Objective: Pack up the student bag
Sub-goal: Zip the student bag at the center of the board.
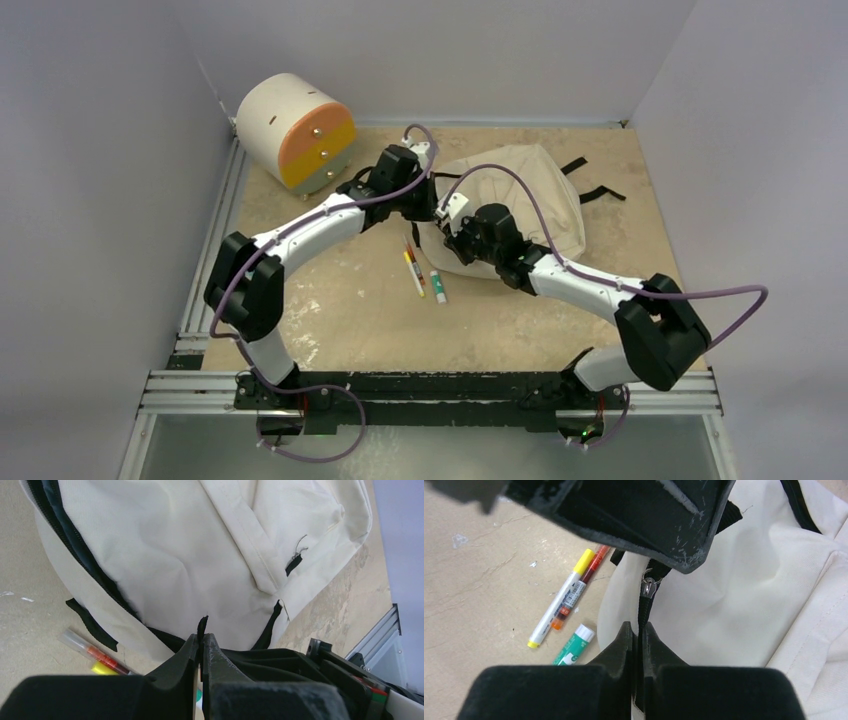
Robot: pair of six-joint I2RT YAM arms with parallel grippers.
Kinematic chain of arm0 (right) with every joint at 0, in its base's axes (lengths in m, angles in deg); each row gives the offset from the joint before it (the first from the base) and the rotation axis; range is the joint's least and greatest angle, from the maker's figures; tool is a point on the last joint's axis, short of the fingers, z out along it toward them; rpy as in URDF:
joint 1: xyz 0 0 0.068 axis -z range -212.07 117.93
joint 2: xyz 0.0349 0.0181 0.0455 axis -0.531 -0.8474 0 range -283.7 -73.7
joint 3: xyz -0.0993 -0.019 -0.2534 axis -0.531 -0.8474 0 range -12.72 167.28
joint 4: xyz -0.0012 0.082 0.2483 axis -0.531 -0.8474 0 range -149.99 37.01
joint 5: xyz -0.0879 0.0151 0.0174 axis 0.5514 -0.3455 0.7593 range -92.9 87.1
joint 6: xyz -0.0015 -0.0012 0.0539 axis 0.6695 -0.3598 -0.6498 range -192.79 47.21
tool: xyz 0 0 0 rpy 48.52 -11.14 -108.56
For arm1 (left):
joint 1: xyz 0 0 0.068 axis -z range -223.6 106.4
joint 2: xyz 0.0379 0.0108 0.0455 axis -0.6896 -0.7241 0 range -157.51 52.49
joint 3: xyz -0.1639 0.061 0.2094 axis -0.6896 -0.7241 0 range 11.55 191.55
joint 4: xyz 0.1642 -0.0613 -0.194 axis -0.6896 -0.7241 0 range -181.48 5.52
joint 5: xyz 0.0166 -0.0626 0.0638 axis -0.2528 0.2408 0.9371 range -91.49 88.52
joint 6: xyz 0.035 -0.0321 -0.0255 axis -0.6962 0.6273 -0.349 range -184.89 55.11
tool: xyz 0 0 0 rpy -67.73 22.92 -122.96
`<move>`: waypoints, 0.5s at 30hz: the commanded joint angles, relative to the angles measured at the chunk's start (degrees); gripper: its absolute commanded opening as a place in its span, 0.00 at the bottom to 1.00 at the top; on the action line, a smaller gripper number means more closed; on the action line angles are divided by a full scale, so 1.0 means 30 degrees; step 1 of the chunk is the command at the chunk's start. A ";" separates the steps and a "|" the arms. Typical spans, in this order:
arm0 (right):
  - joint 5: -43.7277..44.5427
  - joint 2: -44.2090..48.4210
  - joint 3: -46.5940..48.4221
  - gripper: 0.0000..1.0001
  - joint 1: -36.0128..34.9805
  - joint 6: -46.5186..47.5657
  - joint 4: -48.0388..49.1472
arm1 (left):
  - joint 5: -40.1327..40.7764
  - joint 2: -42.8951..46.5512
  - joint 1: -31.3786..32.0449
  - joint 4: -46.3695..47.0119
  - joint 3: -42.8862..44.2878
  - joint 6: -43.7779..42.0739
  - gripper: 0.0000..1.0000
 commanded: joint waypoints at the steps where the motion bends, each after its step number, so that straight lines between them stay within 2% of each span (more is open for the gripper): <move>1: -0.0480 0.0815 0.0642 0.00 -0.0115 -0.0443 -0.2106 | 0.0039 -0.0365 -0.0858 0.1037 0.1523 -0.0077 0.00; 7: -0.0982 0.1881 0.0859 0.00 -0.0101 -0.1483 -0.4249 | 0.0011 -0.1610 -0.2394 0.1002 0.2711 -0.0600 0.00; 11: -0.1370 0.3073 0.0843 0.00 -0.0107 -0.1758 -0.4261 | -0.0039 -0.2479 -0.3256 0.1210 0.3858 -0.0925 0.00; 15: -0.1355 0.3038 0.1846 0.00 -0.0100 -0.1177 -0.6117 | 0.0093 -0.3791 -0.3712 0.1665 0.5356 -0.1639 0.00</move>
